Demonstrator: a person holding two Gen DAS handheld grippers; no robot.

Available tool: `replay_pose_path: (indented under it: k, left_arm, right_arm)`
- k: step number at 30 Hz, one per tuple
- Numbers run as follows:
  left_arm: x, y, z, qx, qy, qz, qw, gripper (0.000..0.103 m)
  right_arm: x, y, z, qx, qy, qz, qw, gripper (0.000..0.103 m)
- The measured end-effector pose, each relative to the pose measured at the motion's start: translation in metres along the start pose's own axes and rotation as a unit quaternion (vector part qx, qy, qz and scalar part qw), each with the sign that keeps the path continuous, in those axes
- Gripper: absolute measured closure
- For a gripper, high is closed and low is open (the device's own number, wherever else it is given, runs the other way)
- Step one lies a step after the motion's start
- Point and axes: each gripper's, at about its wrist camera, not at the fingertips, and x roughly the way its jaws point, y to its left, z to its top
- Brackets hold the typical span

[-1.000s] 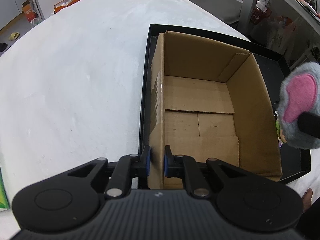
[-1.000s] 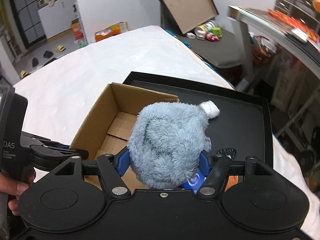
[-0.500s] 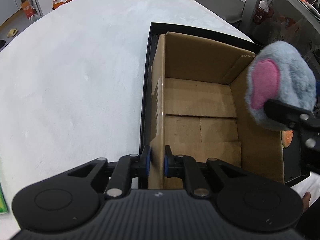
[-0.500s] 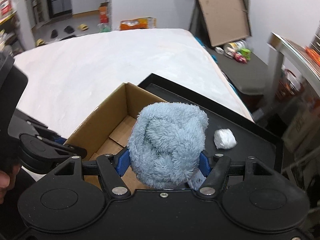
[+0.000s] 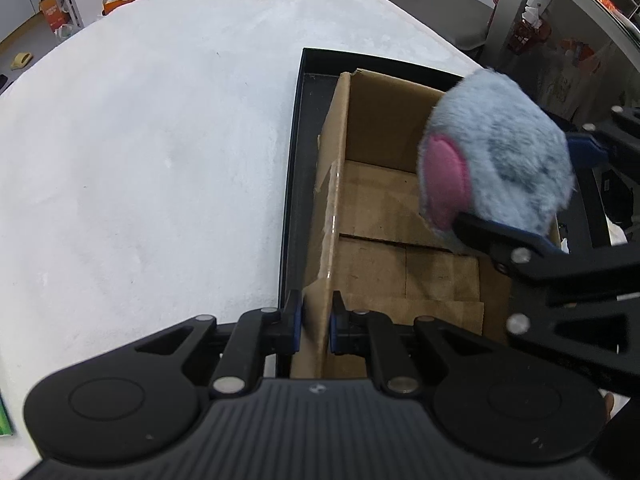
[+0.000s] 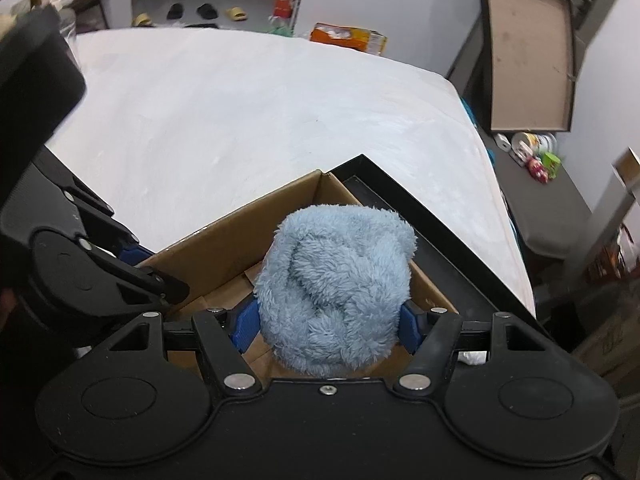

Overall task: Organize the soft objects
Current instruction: 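Lift the grey plush mouse with the right gripper over the cardboard box, then open the right gripper to drop the mouse into the box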

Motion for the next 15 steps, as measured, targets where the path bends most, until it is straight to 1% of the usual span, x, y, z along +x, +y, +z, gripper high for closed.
replay_pose_path:
  k: [3,8,10,12,15]
  left_arm:
    - [0.000,0.001,0.001,-0.004,0.008,-0.006,0.9999,0.092]
    - [-0.003,-0.002,-0.001,-0.001,0.011,-0.008,0.9999,0.092]
    - [-0.004,-0.001,-0.001,-0.007,0.014,-0.010,0.9998,0.091]
    - [-0.005,0.002,-0.001,-0.019,0.014,-0.013,0.9996,0.091]
    - [-0.006,0.002,-0.003,-0.021,0.012,-0.008,0.9997,0.091]
  right_arm:
    - [0.006,0.000,0.003,-0.015,0.002,0.001,1.000,0.037]
    - [0.009,0.004,0.006,-0.038,-0.008,0.010,0.999,0.036]
    - [0.011,0.006,0.007,-0.042,-0.013,0.005,0.999,0.035]
    - [0.015,0.007,0.007,-0.039,-0.010,0.001,0.999,0.034]
    - [0.019,0.006,0.007,-0.034,-0.008,0.010,0.999,0.034]
